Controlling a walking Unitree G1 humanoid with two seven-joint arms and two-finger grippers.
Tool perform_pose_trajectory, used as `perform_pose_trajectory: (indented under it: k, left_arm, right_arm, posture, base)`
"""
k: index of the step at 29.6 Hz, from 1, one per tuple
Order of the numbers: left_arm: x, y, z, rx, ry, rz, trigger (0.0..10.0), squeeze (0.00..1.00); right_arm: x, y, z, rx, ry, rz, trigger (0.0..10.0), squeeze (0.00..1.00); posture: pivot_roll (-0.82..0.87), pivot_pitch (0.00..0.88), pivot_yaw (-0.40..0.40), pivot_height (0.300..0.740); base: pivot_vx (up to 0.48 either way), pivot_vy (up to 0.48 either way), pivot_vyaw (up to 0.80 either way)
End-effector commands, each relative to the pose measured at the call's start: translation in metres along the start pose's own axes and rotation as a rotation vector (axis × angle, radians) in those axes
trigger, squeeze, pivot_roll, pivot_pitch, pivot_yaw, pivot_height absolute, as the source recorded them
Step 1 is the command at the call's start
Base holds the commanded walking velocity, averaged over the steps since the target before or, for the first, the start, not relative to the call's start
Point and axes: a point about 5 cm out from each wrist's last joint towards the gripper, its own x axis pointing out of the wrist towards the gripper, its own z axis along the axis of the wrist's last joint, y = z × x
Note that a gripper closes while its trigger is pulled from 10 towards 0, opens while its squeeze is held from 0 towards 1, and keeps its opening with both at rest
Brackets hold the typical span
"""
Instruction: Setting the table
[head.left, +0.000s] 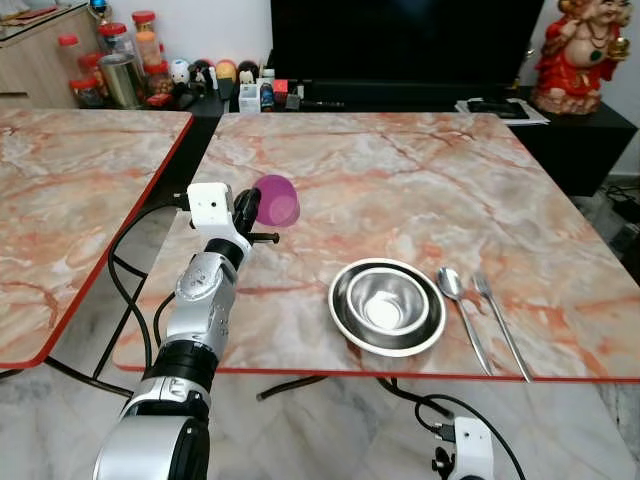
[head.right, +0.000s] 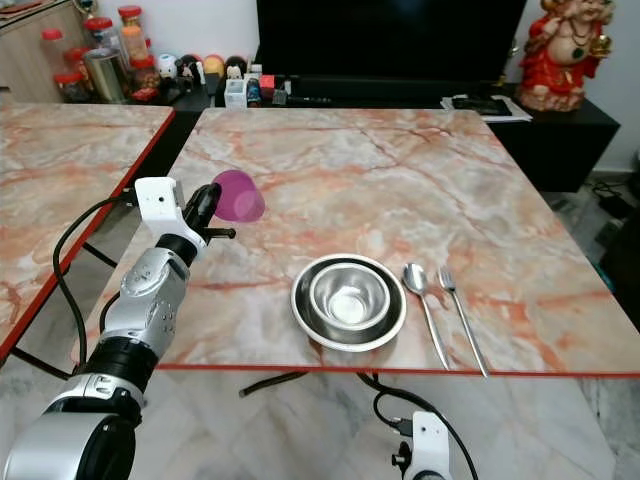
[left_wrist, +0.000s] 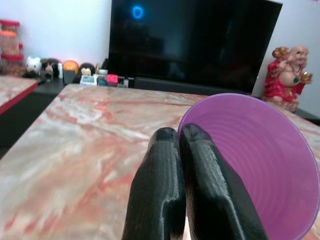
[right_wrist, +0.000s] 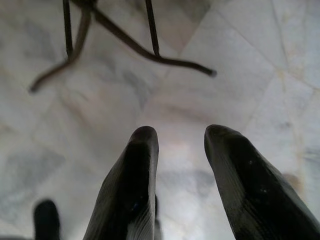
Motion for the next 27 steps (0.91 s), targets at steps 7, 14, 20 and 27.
perform_pose_trajectory:
  k: [7, 14, 20, 27]
  left_arm:
    - [0.005, -0.018, 0.001, -0.009, -0.004, -0.06, 10.0, 0.0]
    - [0.005, -0.019, 0.0, 0.003, 0.009, -0.064, 10.0, 0.0]
    - [0.005, -0.02, -0.006, 0.035, 0.1, -0.089, 10.0, 0.0]
    - [0.013, -0.022, -0.015, 0.006, 0.239, -0.025, 10.0, 0.0]
  right_arm:
    - [-0.002, -0.008, -0.006, -0.003, 0.014, -0.022, 10.0, 0.0]
    - [-0.002, -0.008, -0.006, -0.005, 0.013, -0.02, 10.0, 0.0]
    - [-0.002, -0.008, -0.007, -0.009, 0.014, -0.018, 10.0, 0.0]
    - [-0.003, -0.006, -0.011, -0.016, 0.017, -0.012, 10.0, 0.0]
  posture:
    - [0.01, 0.0, -0.028, 0.736]
    - [0.01, 0.0, -0.029, 0.736]
    - [0.01, 0.0, -0.031, 0.736]
    - [0.0, 0.0, -0.022, 0.736]
  base:
    - [0.0, 0.0, 0.0]
    - [0.0, 0.0, 0.0]
    - [0.0, 0.0, 0.0]
    - [0.0, 0.0, 0.0]
